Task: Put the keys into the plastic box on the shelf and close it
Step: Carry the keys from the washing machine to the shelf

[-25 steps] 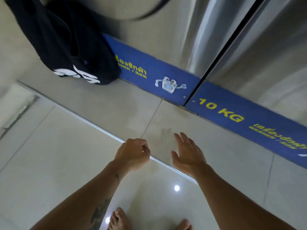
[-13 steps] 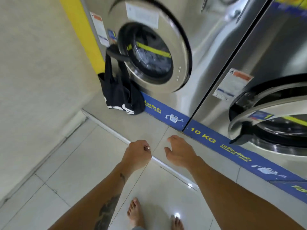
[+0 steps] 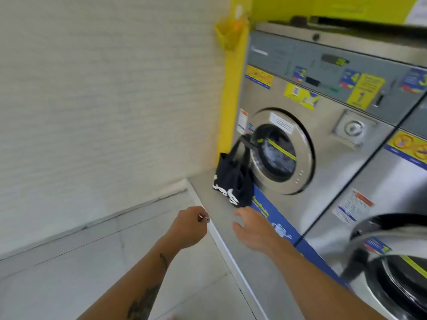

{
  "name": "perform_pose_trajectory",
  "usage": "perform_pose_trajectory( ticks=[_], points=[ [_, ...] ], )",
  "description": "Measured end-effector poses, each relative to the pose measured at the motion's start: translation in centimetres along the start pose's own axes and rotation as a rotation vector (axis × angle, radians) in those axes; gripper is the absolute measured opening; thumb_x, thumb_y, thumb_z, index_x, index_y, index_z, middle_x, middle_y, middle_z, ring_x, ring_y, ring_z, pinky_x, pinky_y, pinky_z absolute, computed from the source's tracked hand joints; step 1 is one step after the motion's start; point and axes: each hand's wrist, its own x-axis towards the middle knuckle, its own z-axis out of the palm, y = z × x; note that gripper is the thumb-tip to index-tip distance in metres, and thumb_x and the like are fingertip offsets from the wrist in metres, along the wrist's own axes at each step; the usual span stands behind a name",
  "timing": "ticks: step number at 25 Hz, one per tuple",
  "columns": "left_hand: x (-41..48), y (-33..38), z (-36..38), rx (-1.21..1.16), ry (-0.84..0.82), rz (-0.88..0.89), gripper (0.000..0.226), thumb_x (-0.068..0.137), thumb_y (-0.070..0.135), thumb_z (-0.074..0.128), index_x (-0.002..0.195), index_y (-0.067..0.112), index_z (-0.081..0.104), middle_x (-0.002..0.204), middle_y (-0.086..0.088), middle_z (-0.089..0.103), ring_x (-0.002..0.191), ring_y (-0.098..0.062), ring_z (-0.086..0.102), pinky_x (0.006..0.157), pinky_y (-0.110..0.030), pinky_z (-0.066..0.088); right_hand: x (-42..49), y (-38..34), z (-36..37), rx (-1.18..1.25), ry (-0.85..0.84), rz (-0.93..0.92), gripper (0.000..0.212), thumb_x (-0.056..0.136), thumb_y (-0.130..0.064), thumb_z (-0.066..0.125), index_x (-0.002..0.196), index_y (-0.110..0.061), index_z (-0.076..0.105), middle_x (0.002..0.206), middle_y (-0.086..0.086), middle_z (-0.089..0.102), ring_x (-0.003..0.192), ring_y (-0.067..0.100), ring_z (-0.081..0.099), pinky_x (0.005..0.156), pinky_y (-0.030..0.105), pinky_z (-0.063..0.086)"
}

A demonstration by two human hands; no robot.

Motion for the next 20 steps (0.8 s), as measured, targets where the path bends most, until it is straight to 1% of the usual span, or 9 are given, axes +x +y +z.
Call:
perform_pose_trajectory(
  ticks=[2,5,8,12,16,18,20],
  points=[
    [-3.0,-1.3,-3.0,-0.063,0.075,-0.060,0.026,0.086,0.013,0.047,0.084,0.027,0.068,0.081,0.004,0.063,0.064,-0.011,0.058,0.050,-0.017,0.042,-0.5,-3.6,0.5,-0.020,-0.028,-0.102,0.045,0.094,-0.034,0.050,0.136,-0.017,0.050,0.141,-0.002,0.050,0.130,0.019,0.045,0.104,0.032,0.036],
    [-7.8,-4.2,-7.7,-0.145,0.209,-0.136,0.025,0.085,0.012,0.048,0.084,0.025,0.069,0.077,0.007,0.060,0.058,-0.012,0.054,0.047,-0.018,0.042,-1.4,-10.2,1.8,-0.053,-0.084,-0.253,0.045,0.091,-0.040,0.050,0.133,-0.022,0.051,0.137,-0.005,0.052,0.129,0.018,0.047,0.104,0.031,0.037],
    [-12.8,-8.3,-12.6,-0.201,0.339,-0.198,0.020,0.086,0.014,0.051,0.085,0.023,0.068,0.074,0.008,0.056,0.058,-0.013,0.052,0.048,-0.020,0.042,-2.3,-18.1,3.9,-0.076,-0.139,-0.399,0.047,0.091,-0.041,0.050,0.135,-0.023,0.051,0.139,-0.005,0.052,0.128,0.016,0.048,0.106,0.034,0.038],
    [-20.8,-16.0,-19.3,-0.258,0.496,-0.292,0.017,0.088,0.015,0.052,0.088,0.021,0.068,0.073,0.005,0.056,0.059,-0.014,0.051,0.051,-0.022,0.043,-4.9,-29.9,8.7,-0.138,-0.198,-0.606,0.046,0.094,-0.039,0.049,0.136,-0.021,0.050,0.138,-0.004,0.052,0.126,0.017,0.048,0.103,0.034,0.039],
    [-30.1,-25.1,-26.2,-0.251,0.629,-0.409,0.018,0.087,0.015,0.051,0.088,0.022,0.067,0.076,0.004,0.059,0.060,-0.013,0.053,0.053,-0.022,0.043,-9.3,-42.6,15.6,-0.167,-0.269,-0.760,0.045,0.094,-0.039,0.049,0.136,-0.023,0.049,0.139,-0.005,0.051,0.125,0.016,0.049,0.103,0.035,0.041],
    [-34.6,-29.3,-29.9,-0.201,0.691,-0.456,0.021,0.086,0.014,0.049,0.085,0.024,0.066,0.076,0.005,0.061,0.062,-0.012,0.055,0.052,-0.021,0.043,-11.7,-48.8,18.9,-0.172,-0.285,-0.838,0.045,0.095,-0.038,0.049,0.137,-0.022,0.048,0.140,-0.004,0.051,0.126,0.017,0.048,0.104,0.035,0.040],
    [-39.1,-33.0,-33.4,-0.147,0.744,-0.502,0.023,0.083,0.013,0.046,0.083,0.027,0.065,0.079,0.007,0.063,0.067,-0.013,0.059,0.057,-0.023,0.048,-14.2,-54.7,21.9,-0.173,-0.302,-0.914,0.045,0.096,-0.037,0.048,0.138,-0.021,0.048,0.141,-0.003,0.050,0.127,0.018,0.048,0.104,0.036,0.040]
  ],
)
